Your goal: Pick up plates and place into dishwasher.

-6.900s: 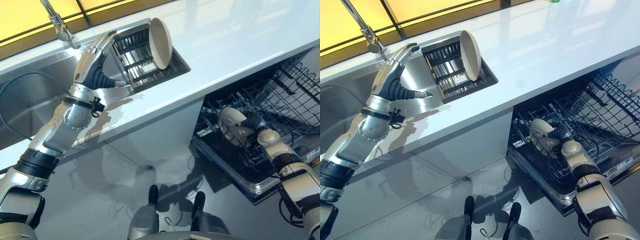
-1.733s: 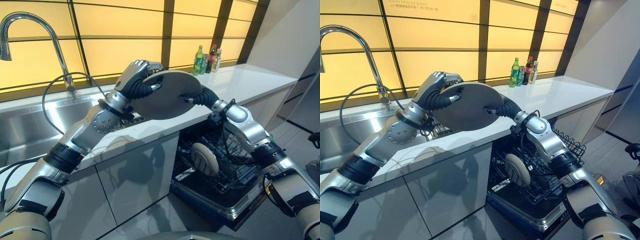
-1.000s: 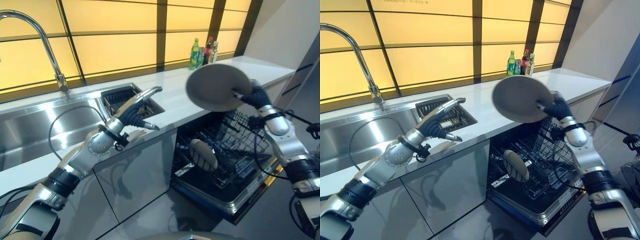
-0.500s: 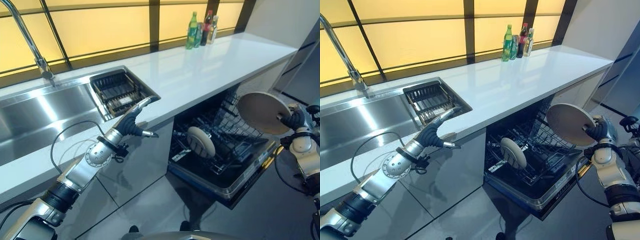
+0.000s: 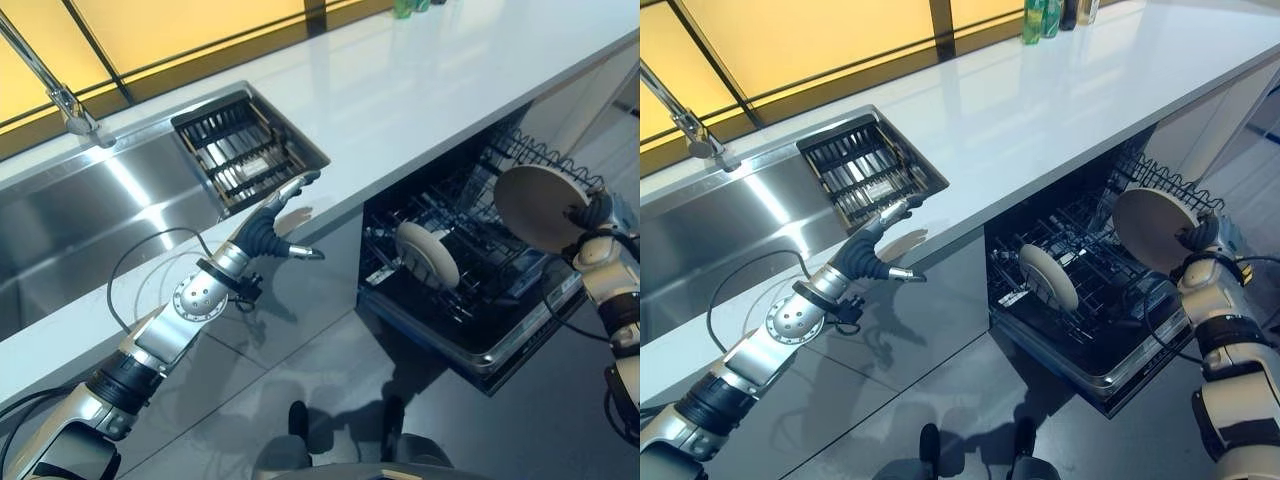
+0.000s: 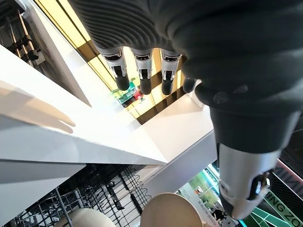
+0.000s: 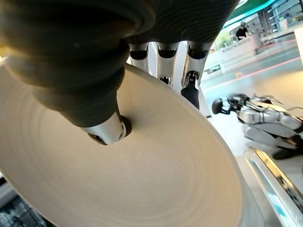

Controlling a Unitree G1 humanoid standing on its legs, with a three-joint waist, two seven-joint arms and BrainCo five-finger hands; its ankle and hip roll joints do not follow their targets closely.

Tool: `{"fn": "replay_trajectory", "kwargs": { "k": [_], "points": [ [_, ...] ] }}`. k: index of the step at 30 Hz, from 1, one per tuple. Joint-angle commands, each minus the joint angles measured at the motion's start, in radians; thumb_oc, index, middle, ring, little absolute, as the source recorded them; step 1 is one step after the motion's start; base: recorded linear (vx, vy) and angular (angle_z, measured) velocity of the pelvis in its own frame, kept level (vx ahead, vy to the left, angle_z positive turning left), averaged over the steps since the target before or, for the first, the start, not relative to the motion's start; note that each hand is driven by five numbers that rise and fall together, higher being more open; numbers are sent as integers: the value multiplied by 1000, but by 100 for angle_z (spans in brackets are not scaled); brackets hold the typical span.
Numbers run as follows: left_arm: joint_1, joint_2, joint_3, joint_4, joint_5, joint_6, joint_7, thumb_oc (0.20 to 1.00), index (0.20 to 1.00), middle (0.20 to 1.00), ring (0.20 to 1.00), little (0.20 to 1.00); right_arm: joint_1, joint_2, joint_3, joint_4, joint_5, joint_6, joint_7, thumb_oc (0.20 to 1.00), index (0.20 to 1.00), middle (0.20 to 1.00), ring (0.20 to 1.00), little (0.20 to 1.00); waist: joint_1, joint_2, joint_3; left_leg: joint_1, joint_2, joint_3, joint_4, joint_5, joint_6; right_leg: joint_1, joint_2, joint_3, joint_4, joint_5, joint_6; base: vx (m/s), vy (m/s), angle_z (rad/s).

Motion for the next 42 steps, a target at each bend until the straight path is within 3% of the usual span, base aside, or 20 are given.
{"fn": "replay_trajectory", "kwargs": {
  "k": [1, 9, 15, 18, 19, 20, 22, 25, 28, 31, 40, 42],
  "points": [
    [-147, 55, -26, -62, -63, -31, 58, 1000, 1000, 1000, 1000, 1000, -225, -32, 93, 55, -17, -12, 8, 200, 200, 200, 200, 200, 35, 2, 86, -34, -39, 2, 12, -120, 18, 14, -62, 0, 11, -117, 75, -38, -25, 4],
    [-171, 63, -20, -59, -78, -39, 79, 1000, 1000, 1000, 1000, 1000, -275, 25, 142, 148, -11, -18, 96, 200, 200, 200, 200, 200, 51, 36, 117, -72, -53, -11, 12, -105, 17, -20, -73, -22, 16, -111, 70, -49, 3, 9],
    [-181, 69, -17, -60, -80, -50, 80, 1000, 1000, 1000, 1000, 1000, -285, 60, 167, 186, 61, -53, 195, 200, 200, 200, 200, 200, 61, 47, 128, -84, -56, -14, 12, -97, 18, -34, -81, -33, 19, -105, 69, -33, 2, 2],
    [-185, 72, -14, -66, -83, -47, 79, 1000, 1000, 1000, 1000, 1000, -289, 70, 167, 189, 100, -60, 200, 200, 200, 200, 200, 200, 63, 50, 131, -87, -57, -15, 12, -94, 19, -37, -82, -34, 20, -103, 69, -35, 8, 1],
    [-187, 74, -13, -67, -87, -51, 79, 1000, 1000, 1000, 1000, 1000, -290, 70, 161, 188, 132, -59, 181, 821, 821, 821, 821, 821, 63, 51, 133, -87, -58, -14, 12, -93, 19, -38, -82, -35, 20, -102, 68, -33, 14, 0],
    [-184, 74, -9, -71, -90, -54, 77, 1000, 1000, 1000, 1000, 1000, -287, 71, 147, 186, 171, -71, 154, 1000, 1000, 1000, 1000, 1000, 63, 52, 133, -85, -58, -14, 12, -94, 19, -37, -83, -35, 20, -101, 68, -31, 26, 0],
    [-173, 73, -3, -73, -94, -62, 74, 1000, 1000, 1000, 1000, 1000, -280, 71, 112, 176, 174, -83, 102, 1000, 1000, 1000, 1000, 1000, 61, 52, 129, -79, -58, -9, 12, -97, 19, -35, -82, -37, 20, -101, 69, -19, 43, 0],
    [-151, 63, -2, -78, -89, -68, 76, 1000, 1000, 1000, 1000, 1000, -257, 67, 55, 158, 203, -93, -57, 1000, 1000, 1000, 1000, 1000, 54, 48, 118, -61, -58, -2, 12, -104, 22, -27, -80, -33, 24, -102, 69, -12, 64, 0],
    [-132, 51, -8, -85, -85, -73, 87, 1000, 1000, 1000, 1000, 1000, -221, 63, -1, 116, 225, -64, -173, 1000, 1000, 1000, 1000, 1000, 42, 43, 108, -42, -56, 13, 28, -115, 27, -17, -82, -27, 44, -113, 65, 10, 92, 1],
    [-109, 18, -22, -90, -54, -74, 102, 1000, 1000, 1000, 1000, 1000, -154, 66, -80, 62, 241, -104, -313, 1000, 1000, 1000, 1000, 1000, 27, 36, 93, -32, -54, 24, 77, -143, 33, -1, -84, -18, 77, -134, 57, 39, 102, 1],
    [-51, -73, -54, -85, -32, -58, 117, 1000, 1000, 1000, 1000, 1000, 16, 113, -228, 21, 186, -154, -559, 1000, 1000, 1000, 1000, 1000, 5, 29, 40, 8, -54, 50, 193, -216, 51, 56, -93, 17, 137, -179, 49, 61, 98, -5],
    [-41, -87, -59, -81, -28, -56, 114, 1000, 1000, 1000, 1000, 1000, 40, 125, -248, 31, 177, -151, -555, 1000, 1000, 1000, 1000, 1000, 4, 32, 37, 10, -57, 50, 228, -236, 57, 62, -95, 20, 165, -196, 43, 52, 98, -3]
  ]
}}
